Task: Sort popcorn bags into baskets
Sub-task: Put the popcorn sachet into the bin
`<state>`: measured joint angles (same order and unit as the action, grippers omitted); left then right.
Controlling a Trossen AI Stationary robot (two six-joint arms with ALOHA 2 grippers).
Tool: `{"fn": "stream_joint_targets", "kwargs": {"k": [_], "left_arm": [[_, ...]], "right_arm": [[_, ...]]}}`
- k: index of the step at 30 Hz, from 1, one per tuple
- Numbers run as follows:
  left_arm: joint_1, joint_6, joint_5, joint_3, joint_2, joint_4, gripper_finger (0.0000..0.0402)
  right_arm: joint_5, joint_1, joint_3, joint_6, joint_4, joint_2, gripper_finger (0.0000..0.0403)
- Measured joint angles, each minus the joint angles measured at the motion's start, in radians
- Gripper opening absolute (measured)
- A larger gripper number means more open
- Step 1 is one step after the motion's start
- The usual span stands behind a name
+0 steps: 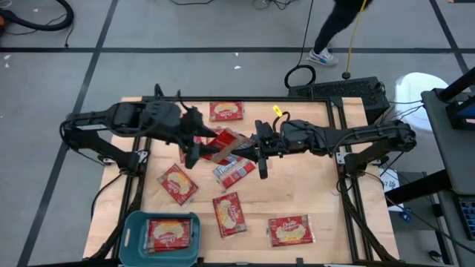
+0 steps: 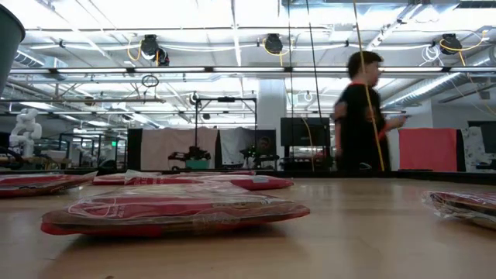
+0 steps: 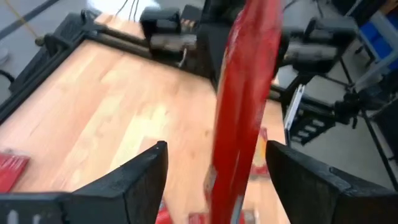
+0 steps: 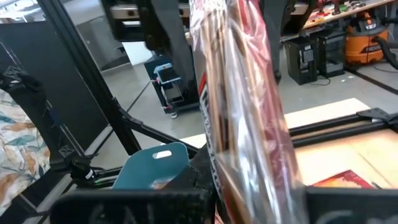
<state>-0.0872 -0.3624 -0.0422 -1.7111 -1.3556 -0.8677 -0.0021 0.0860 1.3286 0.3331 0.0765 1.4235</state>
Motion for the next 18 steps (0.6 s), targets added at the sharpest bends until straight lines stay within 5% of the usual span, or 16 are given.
{"fn": "stream_joint_targets", "kwargs": {"k": [7,18], "left_arm": [[-0.014,0.081,-0.003,0.0,-0.02,0.027,0.0246],[-0.019,0.115,-0.009,0.0,-0.014,0.033,0.002]], "right_arm": [[0.001,0.0,-0.001,0.013,-0.007,0.0,0.0015],[0.01,-0.001,-0.001,0.0,-0.004,0.0,0.0016]]}}
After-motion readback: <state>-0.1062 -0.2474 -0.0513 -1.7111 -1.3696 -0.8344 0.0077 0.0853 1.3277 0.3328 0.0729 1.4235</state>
